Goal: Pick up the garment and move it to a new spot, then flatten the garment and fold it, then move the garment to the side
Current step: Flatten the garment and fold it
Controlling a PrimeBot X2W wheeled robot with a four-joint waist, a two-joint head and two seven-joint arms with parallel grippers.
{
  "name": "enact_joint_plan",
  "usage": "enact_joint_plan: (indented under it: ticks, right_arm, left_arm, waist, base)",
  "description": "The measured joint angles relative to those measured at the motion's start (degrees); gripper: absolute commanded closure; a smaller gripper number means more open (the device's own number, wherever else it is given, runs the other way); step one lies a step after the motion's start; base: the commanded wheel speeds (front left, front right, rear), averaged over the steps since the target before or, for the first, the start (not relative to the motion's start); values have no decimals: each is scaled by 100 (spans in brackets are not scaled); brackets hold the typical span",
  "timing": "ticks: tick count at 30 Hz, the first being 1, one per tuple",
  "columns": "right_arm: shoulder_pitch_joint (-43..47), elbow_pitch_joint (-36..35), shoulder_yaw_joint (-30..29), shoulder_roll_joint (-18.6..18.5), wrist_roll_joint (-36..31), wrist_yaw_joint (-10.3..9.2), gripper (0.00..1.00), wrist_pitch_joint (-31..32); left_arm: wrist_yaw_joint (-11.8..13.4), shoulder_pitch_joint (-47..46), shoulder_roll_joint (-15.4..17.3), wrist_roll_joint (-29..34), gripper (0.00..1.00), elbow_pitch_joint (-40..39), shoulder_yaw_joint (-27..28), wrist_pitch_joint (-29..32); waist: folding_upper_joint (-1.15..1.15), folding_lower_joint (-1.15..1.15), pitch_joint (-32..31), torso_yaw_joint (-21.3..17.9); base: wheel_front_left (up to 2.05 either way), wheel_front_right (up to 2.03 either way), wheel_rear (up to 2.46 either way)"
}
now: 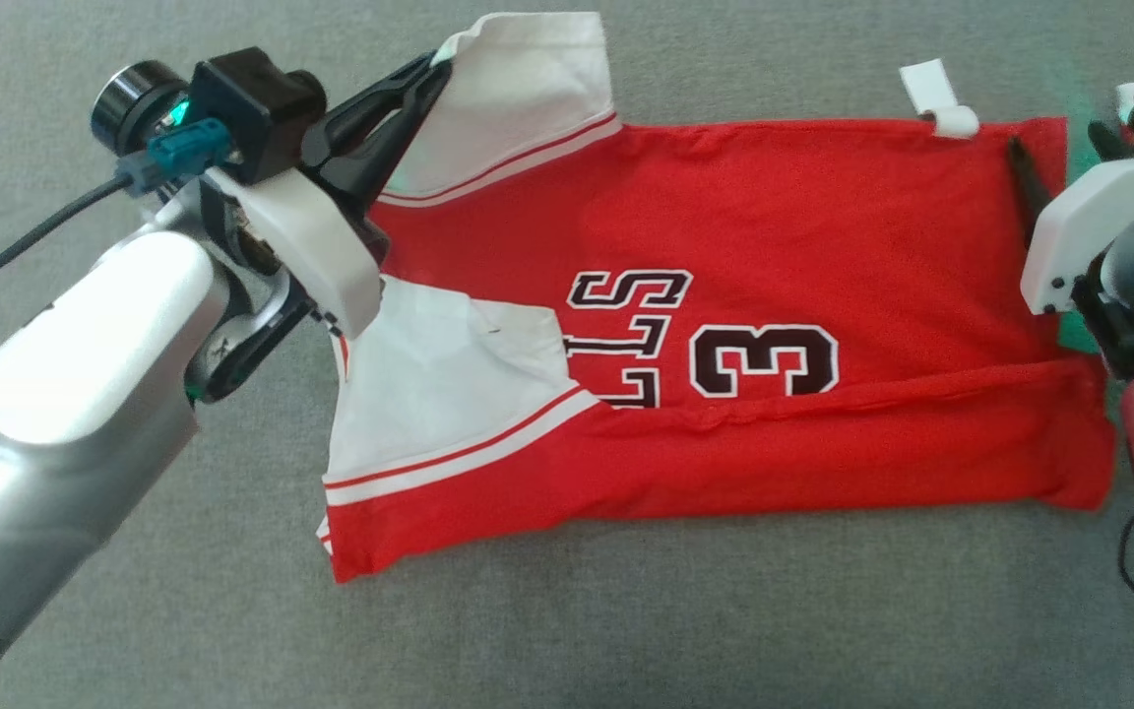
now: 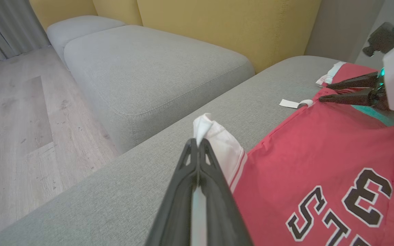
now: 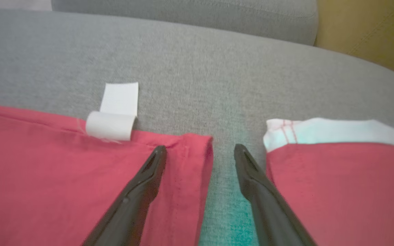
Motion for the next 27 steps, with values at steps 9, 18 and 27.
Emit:
enact_joint_plan:
  ticks: [9, 18, 27]
  right_arm:
    - [-582, 860, 238, -156, -132, 0, 0, -22]
    - [-916, 1277, 801, -92, 215, 0, 100, -256]
    - [-1141, 1045, 1013, -55, 1247, 0, 100, -877]
  left_arm:
    - [183, 10, 165, 100, 100, -633, -66, 130]
    - [382, 10, 334, 249, 100, -723, -88, 221]
    - [543, 24, 482, 22, 100, -403, 264, 4]
  waist:
    - [0, 0, 156, 82]
    - [0, 1, 190, 12]
    - [0, 0, 5, -203]
  base:
    - [0, 0, 0]
    - [0, 0, 0]
    - [0, 0, 0]
